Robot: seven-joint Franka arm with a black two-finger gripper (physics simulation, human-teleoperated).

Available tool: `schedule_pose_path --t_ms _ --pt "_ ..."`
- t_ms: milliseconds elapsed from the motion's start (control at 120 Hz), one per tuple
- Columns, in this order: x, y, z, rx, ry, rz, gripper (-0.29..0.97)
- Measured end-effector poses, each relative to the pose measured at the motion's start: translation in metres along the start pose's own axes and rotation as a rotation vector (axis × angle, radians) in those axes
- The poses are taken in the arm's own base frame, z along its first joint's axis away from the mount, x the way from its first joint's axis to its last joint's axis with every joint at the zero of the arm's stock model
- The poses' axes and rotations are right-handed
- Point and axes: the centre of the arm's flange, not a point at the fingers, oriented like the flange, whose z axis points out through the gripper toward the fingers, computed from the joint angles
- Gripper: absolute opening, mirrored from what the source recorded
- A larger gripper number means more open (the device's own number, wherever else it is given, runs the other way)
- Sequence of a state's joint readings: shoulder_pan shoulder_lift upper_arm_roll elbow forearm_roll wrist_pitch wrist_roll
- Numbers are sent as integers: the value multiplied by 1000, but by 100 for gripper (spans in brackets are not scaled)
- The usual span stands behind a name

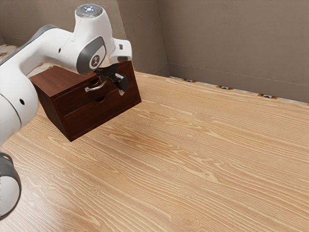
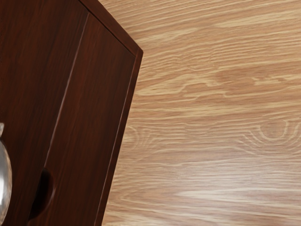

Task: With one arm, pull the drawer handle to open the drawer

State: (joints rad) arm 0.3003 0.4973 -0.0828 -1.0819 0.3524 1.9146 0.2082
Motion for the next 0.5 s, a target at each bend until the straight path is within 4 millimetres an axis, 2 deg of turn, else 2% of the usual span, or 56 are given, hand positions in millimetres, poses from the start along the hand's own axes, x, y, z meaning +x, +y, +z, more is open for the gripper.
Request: schedule_pose_path --t_ms 333,500 --pt "3 -15 19 6 4 17 68" --pt "2 -30 34 25 -3 15 68"
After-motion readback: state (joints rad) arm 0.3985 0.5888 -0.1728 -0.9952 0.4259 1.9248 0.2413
